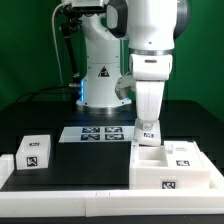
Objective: Assemble cabinet
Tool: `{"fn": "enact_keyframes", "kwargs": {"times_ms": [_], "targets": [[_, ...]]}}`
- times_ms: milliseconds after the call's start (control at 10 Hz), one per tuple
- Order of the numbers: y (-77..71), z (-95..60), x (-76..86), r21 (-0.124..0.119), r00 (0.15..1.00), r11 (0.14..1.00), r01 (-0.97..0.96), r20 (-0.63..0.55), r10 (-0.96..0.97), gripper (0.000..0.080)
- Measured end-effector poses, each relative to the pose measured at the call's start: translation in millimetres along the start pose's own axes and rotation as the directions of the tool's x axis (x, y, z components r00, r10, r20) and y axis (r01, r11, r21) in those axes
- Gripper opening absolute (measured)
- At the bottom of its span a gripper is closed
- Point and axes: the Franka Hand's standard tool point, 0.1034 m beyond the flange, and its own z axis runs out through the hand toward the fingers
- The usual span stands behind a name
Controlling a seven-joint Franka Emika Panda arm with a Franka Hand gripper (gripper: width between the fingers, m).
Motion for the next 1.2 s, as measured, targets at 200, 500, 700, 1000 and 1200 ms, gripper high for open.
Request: {"fn": "enact_keyframes", "kwargs": {"times_ms": [200,500,700,1000,1200], "targets": [[2.0,-0.5,-2.5,-0.003,1.0,1.0,0.017,-0.01,-0.017,0.007],[8.8,-0.8,-17.0,-0.017,0.998,1.0,-0.005,-0.064,0.004,0.007],[8.4,-2.2,-10.7,-0.019,0.998,1.0,-0.022,-0.063,0.021,0.007],[7.9,-1.5,-10.1,-0.016,0.997,0.999,-0.039,-0.064,0.038,0.007],[7.8,-1.8,-9.8,-0.015,0.997,0.999,-0.04,-0.063,0.039,0.007]]}}
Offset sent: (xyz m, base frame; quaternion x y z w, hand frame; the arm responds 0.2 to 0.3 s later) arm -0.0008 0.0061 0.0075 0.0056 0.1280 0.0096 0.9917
